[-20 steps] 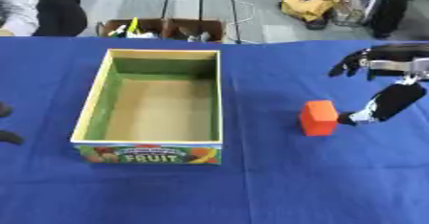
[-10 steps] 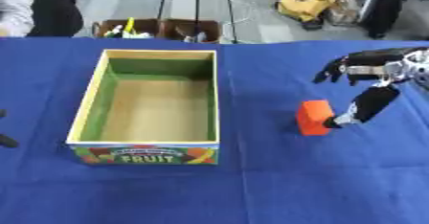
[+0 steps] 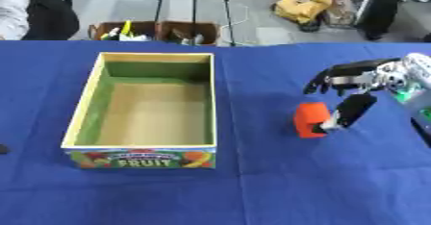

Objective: Pick up objects on the table and place them in the box.

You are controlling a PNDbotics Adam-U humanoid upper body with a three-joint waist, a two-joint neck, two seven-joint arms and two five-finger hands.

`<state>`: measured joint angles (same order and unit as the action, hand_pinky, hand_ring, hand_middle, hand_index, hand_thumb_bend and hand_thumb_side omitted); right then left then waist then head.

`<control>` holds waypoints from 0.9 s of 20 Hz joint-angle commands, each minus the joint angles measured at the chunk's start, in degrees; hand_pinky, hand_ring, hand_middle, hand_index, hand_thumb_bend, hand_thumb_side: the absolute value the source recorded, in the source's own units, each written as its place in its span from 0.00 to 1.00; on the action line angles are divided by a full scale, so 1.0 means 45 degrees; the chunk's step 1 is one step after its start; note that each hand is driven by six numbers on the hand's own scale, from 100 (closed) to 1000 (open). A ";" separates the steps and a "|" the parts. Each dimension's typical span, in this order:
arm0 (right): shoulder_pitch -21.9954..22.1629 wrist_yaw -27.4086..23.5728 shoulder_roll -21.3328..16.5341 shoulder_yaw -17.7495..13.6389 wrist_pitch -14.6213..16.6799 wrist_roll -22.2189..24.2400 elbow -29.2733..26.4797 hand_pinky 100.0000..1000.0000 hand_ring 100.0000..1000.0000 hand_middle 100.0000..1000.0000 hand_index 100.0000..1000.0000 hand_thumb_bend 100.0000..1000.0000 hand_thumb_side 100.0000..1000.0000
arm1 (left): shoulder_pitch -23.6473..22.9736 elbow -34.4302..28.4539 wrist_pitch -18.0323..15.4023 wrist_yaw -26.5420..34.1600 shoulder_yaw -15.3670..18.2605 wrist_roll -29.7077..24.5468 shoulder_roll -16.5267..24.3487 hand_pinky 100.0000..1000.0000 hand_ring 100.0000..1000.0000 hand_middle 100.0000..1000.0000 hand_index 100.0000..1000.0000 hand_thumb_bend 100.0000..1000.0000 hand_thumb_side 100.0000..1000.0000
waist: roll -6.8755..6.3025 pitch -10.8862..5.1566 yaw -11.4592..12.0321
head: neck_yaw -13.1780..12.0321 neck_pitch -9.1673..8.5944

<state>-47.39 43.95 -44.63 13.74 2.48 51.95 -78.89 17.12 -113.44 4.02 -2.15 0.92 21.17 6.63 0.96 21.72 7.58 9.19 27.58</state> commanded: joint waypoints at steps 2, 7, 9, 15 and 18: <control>-0.0202 0.0221 -0.0141 -0.0011 0.0170 0.0004 0.0221 0.67 0.85 0.86 0.92 0.39 0.42 | 0.0086 -0.0256 -0.0030 0.0031 -0.0038 -0.0044 0.0191 0.30 0.61 0.52 0.48 0.00 0.88 | -0.0037 -0.0211 0.0033 | 0.0067 -0.0168; -0.0205 0.0313 -0.0021 0.0012 0.0349 0.0004 0.0516 0.66 0.85 0.85 0.91 0.38 0.42 | 0.0098 -0.0256 -0.0032 0.0040 -0.0051 -0.0060 0.0179 0.30 0.61 0.52 0.48 0.00 0.88 | -0.0060 -0.0171 0.0041 | 0.0090 -0.0166; -0.0221 0.0364 0.0024 -0.0020 0.0436 0.0004 0.0661 0.66 0.85 0.83 0.90 0.37 0.42 | 0.0098 -0.0256 -0.0034 0.0042 -0.0051 -0.0062 0.0178 0.30 0.61 0.52 0.48 0.00 0.88 | -0.0070 -0.0162 0.0048 | 0.0094 -0.0170; -0.0255 0.0439 0.0104 -0.0187 0.0506 -0.0233 0.0815 0.63 0.82 0.74 0.80 0.29 0.43 | 0.0096 -0.0256 -0.0029 0.0045 -0.0047 -0.0062 0.0169 0.30 0.61 0.52 0.48 0.00 0.88 | -0.0081 -0.0140 0.0053 | 0.0080 -0.0172; -0.0263 0.0507 0.0093 -0.0194 0.0424 -0.0595 0.0819 0.62 0.81 0.71 0.76 0.22 0.41 | 0.0095 -0.0256 -0.0026 0.0047 -0.0053 -0.0072 0.0166 0.30 0.61 0.52 0.48 0.00 0.88 | -0.0074 -0.0125 0.0045 | 0.0077 -0.0160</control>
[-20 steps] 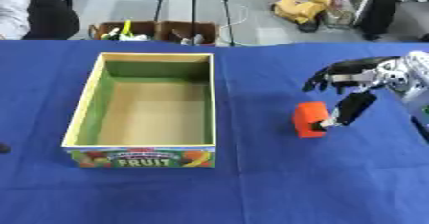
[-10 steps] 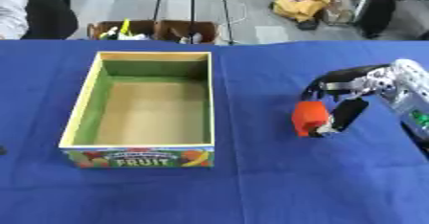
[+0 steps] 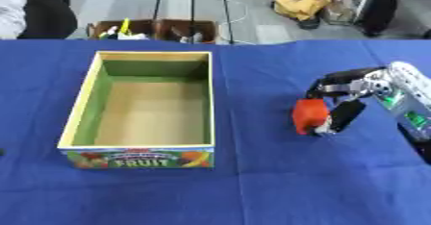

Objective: Pick up objects on the table and place them in the box.

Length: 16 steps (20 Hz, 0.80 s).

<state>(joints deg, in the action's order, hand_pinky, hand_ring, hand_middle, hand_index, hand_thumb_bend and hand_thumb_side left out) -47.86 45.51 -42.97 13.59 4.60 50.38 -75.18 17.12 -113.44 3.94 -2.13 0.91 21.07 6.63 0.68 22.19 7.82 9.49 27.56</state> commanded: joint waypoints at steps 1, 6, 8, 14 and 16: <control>-0.0161 0.0186 -0.0285 -0.0151 -0.0065 -0.0336 0.0000 0.61 0.81 0.70 0.76 0.21 0.41 | 0.0094 -0.0256 -0.0007 0.0042 -0.0051 -0.0052 0.0168 0.30 0.61 0.52 0.48 0.00 0.88 | -0.0009 -0.0226 -0.0011 | 0.0010 -0.0155; -0.0144 0.0254 -0.0309 -0.0120 -0.0109 -0.0668 0.0020 0.59 0.79 0.62 0.69 0.07 0.37 | 0.0091 -0.0256 -0.0004 0.0035 -0.0045 -0.0055 0.0168 0.30 0.61 0.52 0.48 0.00 0.88 | -0.0003 -0.0214 -0.0021 | 0.0011 -0.0148; -0.0148 0.0291 -0.0323 -0.0111 -0.0105 -0.0758 0.0019 0.57 0.78 0.58 0.65 0.04 0.34 | 0.0092 -0.0256 -0.0006 0.0032 -0.0043 -0.0055 0.0171 0.30 0.61 0.52 0.48 0.00 0.88 | -0.0002 -0.0214 -0.0026 | 0.0017 -0.0151; -0.0221 0.0138 -0.0363 -0.0191 -0.0288 -0.1204 -0.0045 0.51 0.73 0.48 0.53 0.00 0.33 | 0.0068 -0.0256 0.0006 0.0028 -0.0043 -0.0062 0.0179 0.30 0.62 0.52 0.48 0.00 0.88 | 0.0003 -0.0231 -0.0052 | 0.0021 -0.0133; -0.0272 -0.0051 -0.0391 -0.0256 -0.0418 -0.1344 -0.0186 0.50 0.72 0.45 0.50 0.00 0.34 | 0.0058 -0.0256 0.0020 0.0026 -0.0043 -0.0066 0.0182 0.30 0.62 0.52 0.48 0.00 0.88 | 0.0007 -0.0242 -0.0073 | 0.0016 -0.0130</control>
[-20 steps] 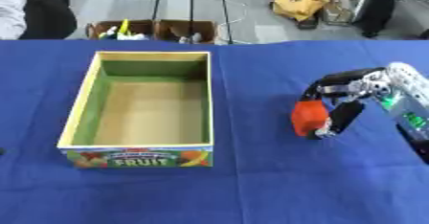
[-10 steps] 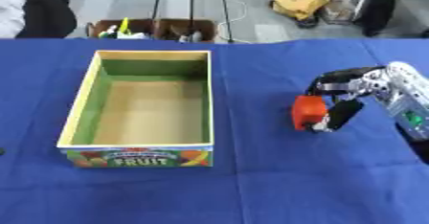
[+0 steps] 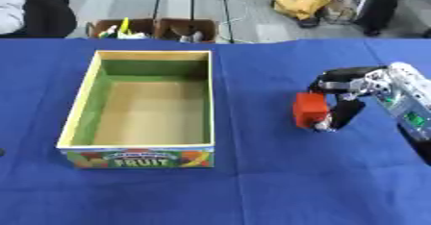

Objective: Pick up objects on the table and place them in the box.

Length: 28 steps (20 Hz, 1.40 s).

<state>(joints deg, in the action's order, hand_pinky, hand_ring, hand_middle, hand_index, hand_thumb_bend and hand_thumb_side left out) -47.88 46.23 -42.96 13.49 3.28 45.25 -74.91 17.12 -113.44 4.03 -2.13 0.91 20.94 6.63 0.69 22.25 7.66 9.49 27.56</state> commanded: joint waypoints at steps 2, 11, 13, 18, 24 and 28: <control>-0.0325 -0.0402 -0.0432 -0.0320 -0.0328 -0.0363 -0.0422 0.48 0.70 0.42 0.46 0.00 0.33 | 0.0053 -0.0256 0.0004 0.0021 -0.0038 -0.0038 0.0187 0.30 0.62 0.52 0.48 0.00 0.88 | 0.0013 -0.0275 -0.0055 | 0.0007 -0.0113; -0.0478 -0.1315 -0.0539 -0.0774 -0.1416 -0.1054 -0.1957 0.43 0.65 0.36 0.38 0.00 0.36 | 0.0055 -0.0256 -0.0004 0.0018 -0.0018 -0.0015 0.0199 0.30 0.62 0.52 0.48 0.00 0.88 | 0.0038 -0.0338 -0.0106 | -0.0056 -0.0105; -0.0531 -0.1540 -0.0561 -0.0839 -0.1646 -0.1077 -0.2284 0.42 0.64 0.35 0.35 0.00 0.36 | 0.0059 -0.0256 -0.0004 0.0020 -0.0017 -0.0011 0.0206 0.30 0.62 0.52 0.48 0.00 0.88 | 0.0052 -0.0342 -0.0101 | -0.0058 -0.0106; -0.0863 -0.1832 -0.0562 -0.0791 -0.1985 -0.1209 -0.2990 0.42 0.63 0.35 0.31 0.00 0.37 | 0.0068 -0.0256 -0.0007 0.0015 -0.0028 -0.0021 0.0237 0.30 0.62 0.52 0.48 0.00 0.88 | 0.0113 -0.0373 -0.0025 | -0.0008 -0.0087; -0.1753 -0.2113 -0.0220 -0.0625 -0.2467 -0.1417 -0.3572 0.41 0.61 0.34 0.28 0.00 0.38 | 0.0080 -0.0256 -0.0012 0.0016 -0.0053 -0.0049 0.0281 0.30 0.62 0.52 0.48 0.00 0.88 | 0.0218 -0.0439 0.0149 | 0.0106 -0.0096; -0.2484 -0.2187 0.0238 -0.0491 -0.2700 -0.1470 -0.3669 0.41 0.61 0.34 0.26 0.00 0.38 | 0.0088 -0.0256 -0.0013 0.0026 -0.0073 -0.0078 0.0310 0.30 0.62 0.52 0.48 0.00 0.88 | 0.0313 -0.0480 0.0288 | 0.0185 -0.0123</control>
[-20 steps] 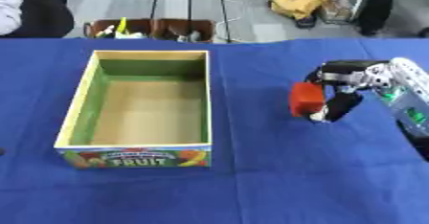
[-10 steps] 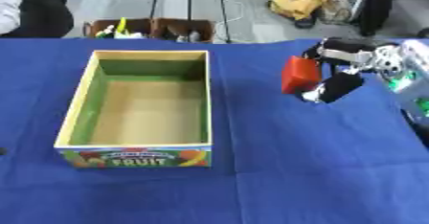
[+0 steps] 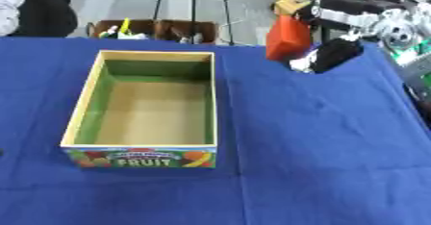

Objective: Pick up objects on the table and place them in the box.

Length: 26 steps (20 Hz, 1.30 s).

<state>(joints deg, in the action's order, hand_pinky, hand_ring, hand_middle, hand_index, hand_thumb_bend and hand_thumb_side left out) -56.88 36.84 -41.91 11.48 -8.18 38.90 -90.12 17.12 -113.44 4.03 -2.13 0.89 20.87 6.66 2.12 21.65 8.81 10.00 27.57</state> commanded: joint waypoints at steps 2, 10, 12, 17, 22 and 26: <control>-0.0842 -0.0081 0.0290 0.0020 -0.0216 -0.0065 -0.0234 0.41 0.61 0.34 0.25 0.00 0.38 | 0.0101 -0.0256 -0.0017 0.0030 -0.0076 -0.0071 0.0317 0.30 0.62 0.52 0.48 0.00 0.88 | 0.0052 -0.0367 0.0125 | 0.0111 -0.0144; -0.2125 0.0463 0.1631 0.0228 -0.0286 -0.0067 0.0802 0.41 0.60 0.33 0.24 0.00 0.39 | 0.0181 -0.0256 -0.0054 0.0048 -0.0102 -0.0099 0.0361 0.30 0.62 0.52 0.48 0.00 0.88 | 0.0231 -0.0415 0.0644 | 0.0487 -0.0216; -0.2355 0.0668 0.1949 0.0252 -0.0259 -0.0130 0.1144 0.41 0.60 0.33 0.23 0.00 0.39 | 0.0207 -0.0256 -0.0060 0.0057 -0.0108 -0.0108 0.0363 0.30 0.62 0.52 0.48 0.00 0.88 | 0.0271 -0.0393 0.0796 | 0.0627 -0.0242; -0.2777 0.1410 0.2791 0.0315 -0.0220 -0.0443 0.1950 0.40 0.60 0.33 0.23 0.00 0.39 | 0.0337 -0.0256 -0.0096 0.0086 -0.0123 -0.0126 0.0343 0.30 0.62 0.52 0.48 0.00 0.88 | 0.0336 -0.0286 0.1218 | 0.1001 -0.0374; -0.3081 0.3039 0.3611 0.0498 -0.0007 -0.0695 0.3331 0.40 0.62 0.34 0.23 0.00 0.38 | 0.0413 -0.0256 -0.0106 0.0113 -0.0144 -0.0165 0.0327 0.30 0.62 0.52 0.48 0.00 0.88 | 0.0353 -0.0174 0.1511 | 0.1389 -0.0441; -0.3259 0.4926 0.4389 0.0431 0.0280 -0.0835 0.4802 0.40 0.62 0.35 0.24 0.00 0.36 | 0.0433 -0.0256 -0.0102 0.0138 -0.0156 -0.0192 0.0295 0.30 0.62 0.52 0.48 0.00 0.88 | 0.0339 -0.0114 0.1653 | 0.1662 -0.0475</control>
<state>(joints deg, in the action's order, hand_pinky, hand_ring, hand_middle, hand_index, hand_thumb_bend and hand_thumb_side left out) -69.92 56.29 -22.53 13.95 -7.34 35.47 -69.77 18.53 -113.44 3.60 -1.60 0.52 20.22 7.11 4.02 22.25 16.22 16.99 26.12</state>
